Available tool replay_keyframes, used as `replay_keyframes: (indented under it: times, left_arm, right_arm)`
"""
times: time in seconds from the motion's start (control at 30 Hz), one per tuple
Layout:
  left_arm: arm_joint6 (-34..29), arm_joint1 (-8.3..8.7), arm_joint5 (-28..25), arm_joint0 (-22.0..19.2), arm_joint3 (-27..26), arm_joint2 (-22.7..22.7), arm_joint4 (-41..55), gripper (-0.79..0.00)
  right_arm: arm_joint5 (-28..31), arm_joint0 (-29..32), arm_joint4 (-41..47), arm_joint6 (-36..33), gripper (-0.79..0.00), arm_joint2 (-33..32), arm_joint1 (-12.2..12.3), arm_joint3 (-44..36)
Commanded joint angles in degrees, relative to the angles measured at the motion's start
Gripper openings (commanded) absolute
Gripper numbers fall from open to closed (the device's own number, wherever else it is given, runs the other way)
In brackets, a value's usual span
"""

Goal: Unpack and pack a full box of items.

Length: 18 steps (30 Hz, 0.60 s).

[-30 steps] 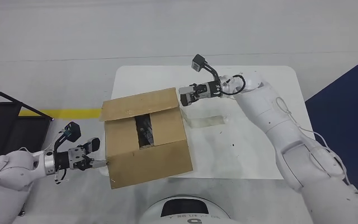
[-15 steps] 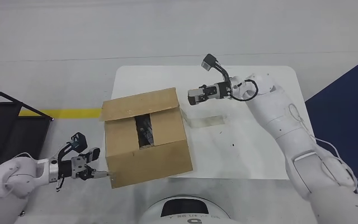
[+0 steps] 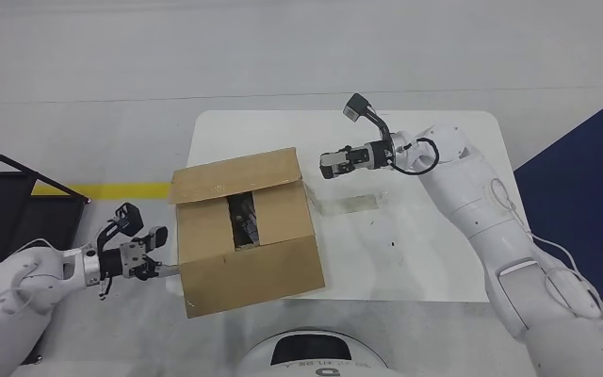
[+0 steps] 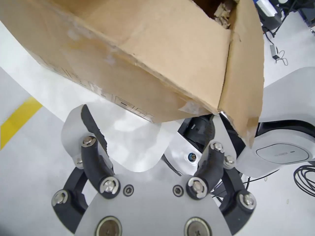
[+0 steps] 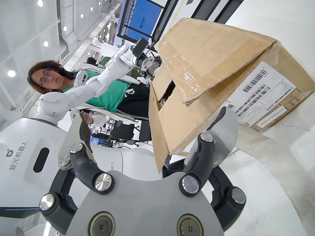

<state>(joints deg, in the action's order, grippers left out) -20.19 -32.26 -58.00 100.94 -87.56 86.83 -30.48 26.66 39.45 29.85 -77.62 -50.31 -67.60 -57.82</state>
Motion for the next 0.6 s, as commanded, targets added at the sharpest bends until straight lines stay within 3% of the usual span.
replay_keyframes:
  times: [0.0,0.3,0.57]
  left_arm:
    - [1.0,-0.33,0.5,-2.0,1.4,-1.0,1.0,0.000]
    - [-0.9,-2.37,8.2,-11.5,2.7,-8.4,5.3,0.000]
    - [-6.0,-5.25,15.8,-24.1,4.1,-16.8,7.8,0.000]
  right_arm:
    - [0.0,0.0,0.0,0.0,0.000,0.0,0.0,0.0]
    - [0.0,0.0,0.0,0.0,0.000,0.0,0.0,0.0]
    - [0.0,0.0,0.0,0.0,0.000,0.0,0.0,0.0]
